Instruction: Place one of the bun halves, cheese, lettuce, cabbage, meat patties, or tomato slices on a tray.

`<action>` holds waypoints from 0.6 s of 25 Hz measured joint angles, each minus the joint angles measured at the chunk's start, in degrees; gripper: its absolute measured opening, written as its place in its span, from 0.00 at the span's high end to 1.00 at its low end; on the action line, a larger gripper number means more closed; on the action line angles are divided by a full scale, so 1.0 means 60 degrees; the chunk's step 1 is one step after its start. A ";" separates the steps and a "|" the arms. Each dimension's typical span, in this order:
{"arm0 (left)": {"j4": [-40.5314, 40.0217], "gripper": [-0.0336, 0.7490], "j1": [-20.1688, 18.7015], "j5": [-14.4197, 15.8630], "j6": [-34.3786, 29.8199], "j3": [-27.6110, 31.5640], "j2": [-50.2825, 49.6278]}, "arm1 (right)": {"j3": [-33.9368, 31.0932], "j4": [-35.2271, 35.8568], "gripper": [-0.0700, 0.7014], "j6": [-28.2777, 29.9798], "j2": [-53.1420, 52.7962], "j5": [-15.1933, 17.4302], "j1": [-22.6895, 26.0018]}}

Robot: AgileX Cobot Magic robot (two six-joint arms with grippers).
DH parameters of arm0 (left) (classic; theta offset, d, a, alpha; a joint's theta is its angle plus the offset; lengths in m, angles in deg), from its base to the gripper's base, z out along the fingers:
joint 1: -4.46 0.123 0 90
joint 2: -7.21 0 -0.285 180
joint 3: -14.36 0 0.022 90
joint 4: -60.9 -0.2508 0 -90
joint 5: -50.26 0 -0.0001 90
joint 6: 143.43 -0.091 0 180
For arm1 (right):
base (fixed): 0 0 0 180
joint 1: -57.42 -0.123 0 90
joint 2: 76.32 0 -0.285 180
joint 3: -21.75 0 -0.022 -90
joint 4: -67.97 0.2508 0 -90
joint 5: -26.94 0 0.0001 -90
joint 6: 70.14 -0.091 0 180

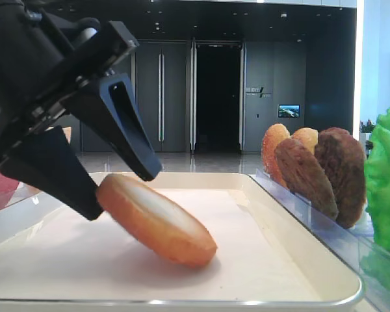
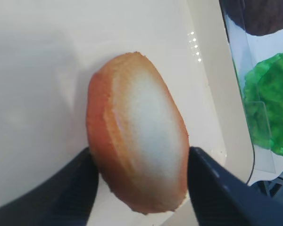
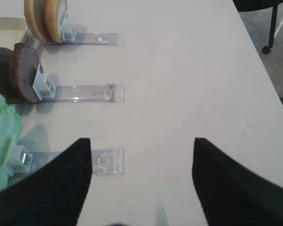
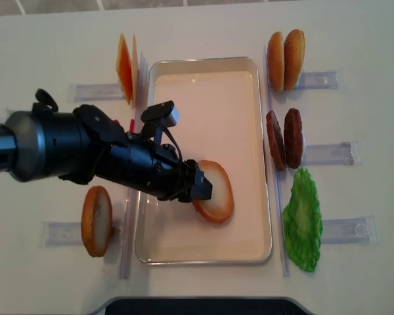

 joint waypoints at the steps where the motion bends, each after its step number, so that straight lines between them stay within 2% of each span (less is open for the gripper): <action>1: -0.0408 0.32 0.0000 -0.0025 0.0372 0.0000 0.0131 | 0.0000 0.0000 0.30 0.0000 0.0000 0.0000 0.0000; 3: -0.1232 0.19 0.0000 -0.0046 0.1140 0.0000 0.0339 | 0.0000 0.0000 0.30 0.0000 0.0000 0.0000 0.0000; 6: -0.2438 0.10 0.0000 -0.0046 0.2358 0.0000 0.0632 | 0.0000 0.0000 0.30 0.0000 0.0000 0.0000 0.0000; 11: -0.4660 0.08 0.0000 0.0448 0.4490 -0.0489 0.1060 | 0.0000 0.0000 0.30 0.0000 0.0000 0.0000 0.0000; 15: -0.6254 0.07 0.0126 0.1347 0.5705 -0.1354 0.1416 | 0.0000 0.0000 0.30 0.0000 0.0000 0.0000 0.0000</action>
